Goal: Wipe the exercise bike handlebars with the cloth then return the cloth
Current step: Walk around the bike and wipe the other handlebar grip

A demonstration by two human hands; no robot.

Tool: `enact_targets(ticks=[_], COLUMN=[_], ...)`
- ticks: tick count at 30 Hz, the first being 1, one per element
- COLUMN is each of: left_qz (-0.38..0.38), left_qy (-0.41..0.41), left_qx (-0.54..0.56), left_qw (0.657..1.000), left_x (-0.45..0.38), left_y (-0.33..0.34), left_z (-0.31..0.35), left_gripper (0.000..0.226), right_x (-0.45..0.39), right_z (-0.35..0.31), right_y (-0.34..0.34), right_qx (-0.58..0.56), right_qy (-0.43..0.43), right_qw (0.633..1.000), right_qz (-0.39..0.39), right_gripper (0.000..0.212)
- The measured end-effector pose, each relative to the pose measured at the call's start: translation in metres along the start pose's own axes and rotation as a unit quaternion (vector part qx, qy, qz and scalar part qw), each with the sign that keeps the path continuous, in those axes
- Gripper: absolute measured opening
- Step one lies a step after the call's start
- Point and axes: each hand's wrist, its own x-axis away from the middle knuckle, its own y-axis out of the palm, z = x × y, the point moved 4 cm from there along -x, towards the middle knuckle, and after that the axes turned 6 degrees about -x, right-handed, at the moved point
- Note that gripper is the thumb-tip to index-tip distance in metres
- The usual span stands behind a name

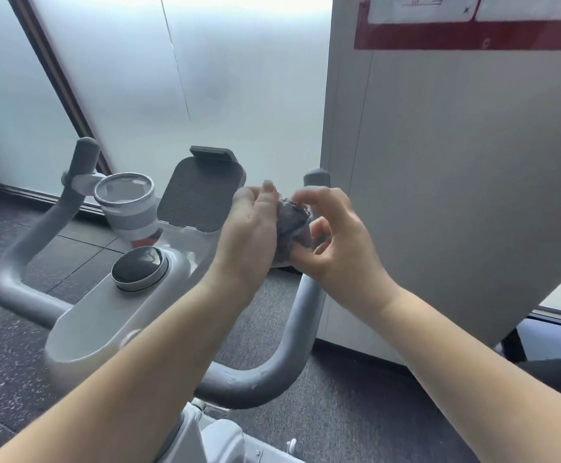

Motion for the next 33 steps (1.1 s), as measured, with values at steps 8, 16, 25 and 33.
enact_targets(ticks=[8,16,25,33], left_qz=[0.125,0.172,0.171,0.106], left_qy=[0.115,0.168,0.327,0.331], left_qx=[-0.134,-0.144,-0.224,-0.277], left_qw=[0.976,0.96,0.902,0.896], left_x=[0.01,-0.016,-0.043,-0.016], left_y=[-0.005,-0.007,0.03,0.028], left_z=[0.004,0.005,0.017,-0.013], left_gripper=[0.022,0.025,0.02,0.03], right_x=[0.002,0.0,-0.003,0.0], right_z=[-0.005,0.011,0.051,0.053], right_y=[0.003,-0.03,-0.038,-0.033], right_qx=[-0.02,-0.025,-0.042,-0.121], right_qy=[0.025,0.042,0.165,0.156], right_qw=[0.999,0.995,0.985,0.98], right_qz=[0.005,0.086,0.04,0.039], right_gripper=[0.034,0.025,0.037,0.031])
